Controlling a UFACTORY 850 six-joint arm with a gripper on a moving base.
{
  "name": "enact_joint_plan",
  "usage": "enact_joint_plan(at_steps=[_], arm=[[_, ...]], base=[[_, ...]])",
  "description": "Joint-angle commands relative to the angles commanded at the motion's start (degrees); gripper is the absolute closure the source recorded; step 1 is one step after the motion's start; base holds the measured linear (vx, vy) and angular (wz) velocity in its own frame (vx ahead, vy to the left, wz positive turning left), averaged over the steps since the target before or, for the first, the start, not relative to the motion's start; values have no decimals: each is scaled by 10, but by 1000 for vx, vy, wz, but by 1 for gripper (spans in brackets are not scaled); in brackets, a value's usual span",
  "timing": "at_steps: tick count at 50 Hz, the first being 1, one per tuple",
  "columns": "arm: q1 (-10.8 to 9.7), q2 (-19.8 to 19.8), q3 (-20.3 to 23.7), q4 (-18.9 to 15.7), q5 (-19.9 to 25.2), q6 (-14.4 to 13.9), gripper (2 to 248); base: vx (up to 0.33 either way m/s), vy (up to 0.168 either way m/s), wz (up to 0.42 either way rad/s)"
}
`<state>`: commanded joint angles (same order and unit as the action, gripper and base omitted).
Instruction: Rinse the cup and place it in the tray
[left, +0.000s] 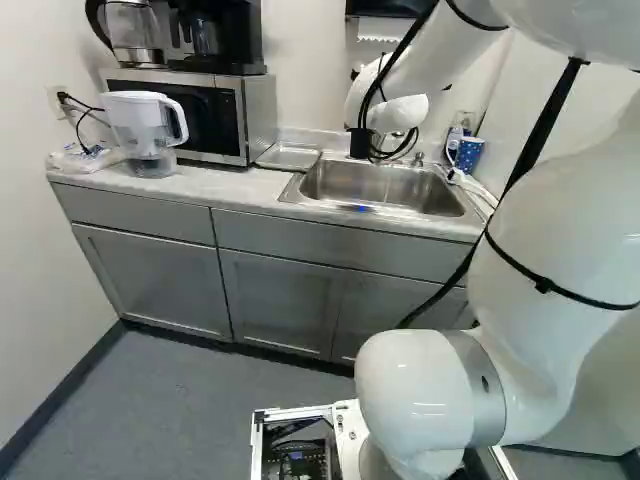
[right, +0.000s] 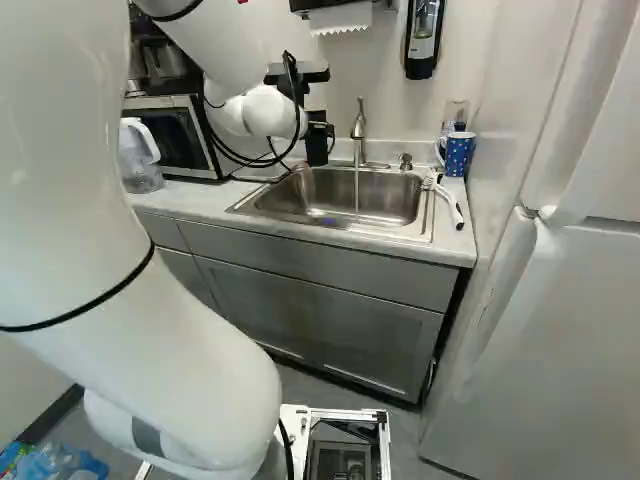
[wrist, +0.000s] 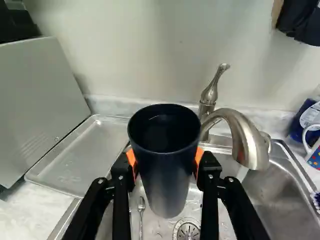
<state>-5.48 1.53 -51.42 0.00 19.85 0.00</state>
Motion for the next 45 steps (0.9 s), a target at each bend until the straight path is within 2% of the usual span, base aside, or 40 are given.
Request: enact_joint_plan(at_steps=[8,13,45], arm=[[0,0,0,0,0,0,125],[0,0,0,0,0,14,125],[0,0,0,0,0,199,125]], base=[[0,0,0],[0,0,0],[0,0,0]])
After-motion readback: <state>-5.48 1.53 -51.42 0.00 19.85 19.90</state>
